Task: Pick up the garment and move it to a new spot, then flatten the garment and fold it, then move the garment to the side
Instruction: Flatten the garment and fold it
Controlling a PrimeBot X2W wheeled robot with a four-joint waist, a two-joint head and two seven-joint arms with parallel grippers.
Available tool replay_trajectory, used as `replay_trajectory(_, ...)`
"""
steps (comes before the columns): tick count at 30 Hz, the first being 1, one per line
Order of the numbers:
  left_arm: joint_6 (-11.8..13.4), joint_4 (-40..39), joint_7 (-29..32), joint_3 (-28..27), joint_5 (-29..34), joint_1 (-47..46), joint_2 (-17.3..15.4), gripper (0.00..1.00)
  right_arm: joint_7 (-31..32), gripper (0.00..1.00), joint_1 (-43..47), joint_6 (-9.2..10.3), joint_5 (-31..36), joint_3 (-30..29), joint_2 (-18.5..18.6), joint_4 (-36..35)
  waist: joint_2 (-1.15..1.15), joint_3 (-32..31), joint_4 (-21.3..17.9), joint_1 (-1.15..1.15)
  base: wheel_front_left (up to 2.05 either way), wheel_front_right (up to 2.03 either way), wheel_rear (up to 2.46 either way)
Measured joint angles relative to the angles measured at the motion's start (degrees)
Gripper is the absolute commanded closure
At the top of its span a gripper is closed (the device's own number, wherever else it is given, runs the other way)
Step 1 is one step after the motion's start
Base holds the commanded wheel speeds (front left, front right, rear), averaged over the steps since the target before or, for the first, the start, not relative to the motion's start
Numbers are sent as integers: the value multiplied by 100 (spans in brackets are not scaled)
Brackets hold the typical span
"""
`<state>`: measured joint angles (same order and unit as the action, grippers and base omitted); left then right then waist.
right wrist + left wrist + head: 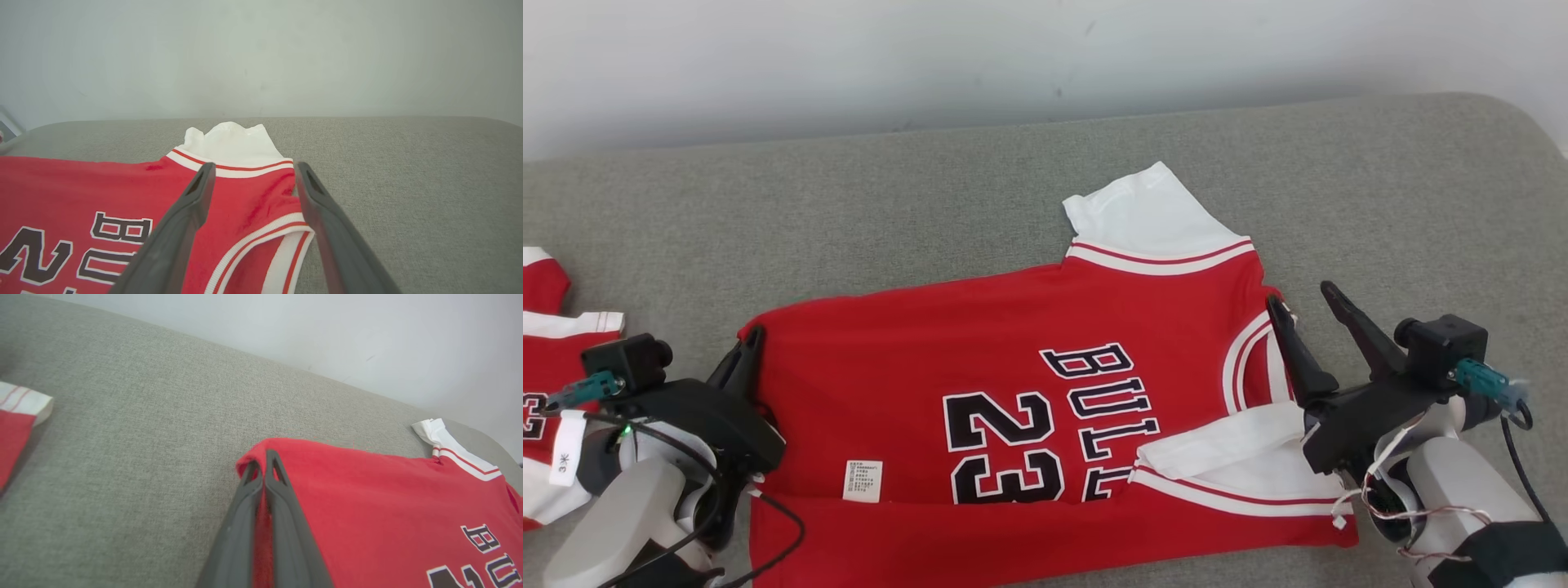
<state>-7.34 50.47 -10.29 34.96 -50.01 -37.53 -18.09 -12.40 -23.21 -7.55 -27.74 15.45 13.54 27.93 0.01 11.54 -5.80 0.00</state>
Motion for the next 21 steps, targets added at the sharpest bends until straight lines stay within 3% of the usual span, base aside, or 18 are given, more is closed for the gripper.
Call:
replay_trajectory(10, -1, -62, -325, 253, -16, -198, 49, 100, 425, 0, -1246, 0, -31, 85, -110, 862, 0, 207, 102, 0, 0, 0, 0)
replay_trajectory(21, -1, -245, -439, 439, 240, -662, 149, 100, 583, 0, -3055, 0, 252, 358, -456, 2742, 0, 719, 361, 1, 0, 0, 0)
